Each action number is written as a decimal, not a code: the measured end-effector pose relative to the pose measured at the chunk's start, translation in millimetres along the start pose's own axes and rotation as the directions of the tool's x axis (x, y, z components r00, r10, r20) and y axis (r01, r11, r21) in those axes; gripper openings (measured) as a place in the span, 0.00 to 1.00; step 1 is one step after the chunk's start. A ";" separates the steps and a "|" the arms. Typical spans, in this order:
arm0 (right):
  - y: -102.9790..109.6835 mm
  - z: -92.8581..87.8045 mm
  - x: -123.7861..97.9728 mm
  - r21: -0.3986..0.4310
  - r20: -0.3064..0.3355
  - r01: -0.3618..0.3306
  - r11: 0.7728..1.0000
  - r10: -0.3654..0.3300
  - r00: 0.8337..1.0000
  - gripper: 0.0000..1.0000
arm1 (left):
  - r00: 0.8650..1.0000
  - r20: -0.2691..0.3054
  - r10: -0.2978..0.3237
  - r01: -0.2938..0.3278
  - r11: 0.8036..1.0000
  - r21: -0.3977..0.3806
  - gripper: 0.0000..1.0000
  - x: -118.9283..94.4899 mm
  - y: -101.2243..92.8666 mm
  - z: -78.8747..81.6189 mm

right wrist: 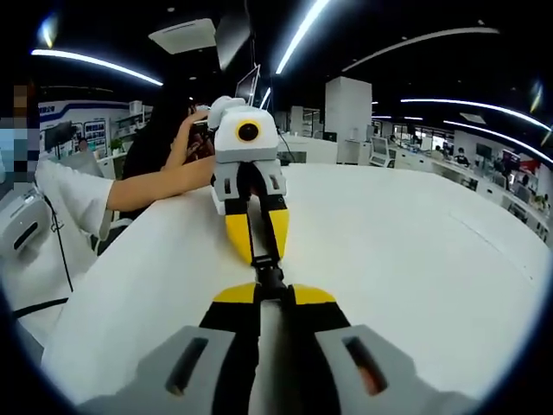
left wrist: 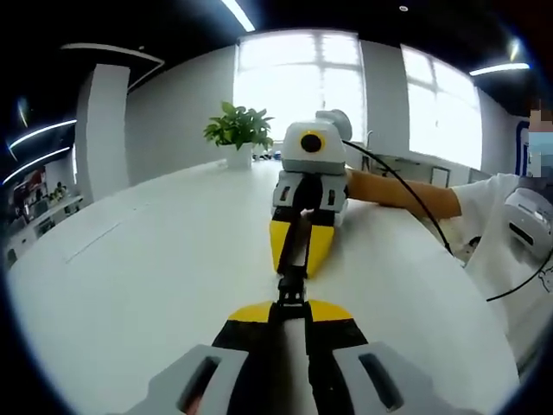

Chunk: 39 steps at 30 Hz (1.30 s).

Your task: Snap the two parts of the plastic buckle together until the buckle closes and remains connected.

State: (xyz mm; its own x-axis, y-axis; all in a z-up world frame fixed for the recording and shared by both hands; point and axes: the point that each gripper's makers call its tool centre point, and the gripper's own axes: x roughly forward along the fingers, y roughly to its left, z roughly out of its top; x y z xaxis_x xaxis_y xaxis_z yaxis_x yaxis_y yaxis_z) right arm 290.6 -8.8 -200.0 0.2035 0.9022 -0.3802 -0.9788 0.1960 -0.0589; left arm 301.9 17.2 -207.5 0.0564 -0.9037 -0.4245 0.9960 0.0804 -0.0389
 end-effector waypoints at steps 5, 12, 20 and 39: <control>8.1 -0.4 -0.1 -0.029 -0.008 -0.033 0.999 0.033 0.999 0.12 | 0.999 -0.010 -0.032 0.032 0.998 0.054 0.11 -0.5 -6.5 0.7; 11.7 -1.3 0.5 -0.036 -0.014 -0.049 0.998 0.048 0.999 0.12 | 0.998 -0.016 -0.057 0.058 0.997 0.060 0.11 -0.4 -10.7 0.7; 15.3 -1.7 0.9 0.012 -0.015 -0.067 0.998 0.067 0.998 0.11 | 0.997 -0.031 -0.067 0.067 0.998 0.014 0.11 1.8 -12.3 1.3; 9.7 2.8 8.4 -0.009 -0.032 -0.049 0.999 0.049 0.998 0.08 | 0.998 -0.056 -0.043 0.045 0.998 0.041 0.09 7.2 -4.5 5.6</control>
State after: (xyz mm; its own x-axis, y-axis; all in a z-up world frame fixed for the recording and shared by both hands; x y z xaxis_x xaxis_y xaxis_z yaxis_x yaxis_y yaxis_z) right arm 282.8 1.8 -201.2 0.1544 0.8980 -0.4120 -0.9879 0.1475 -0.0488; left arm 298.2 7.9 -205.3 0.0095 -0.8814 -0.4722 0.9995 0.0219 -0.0208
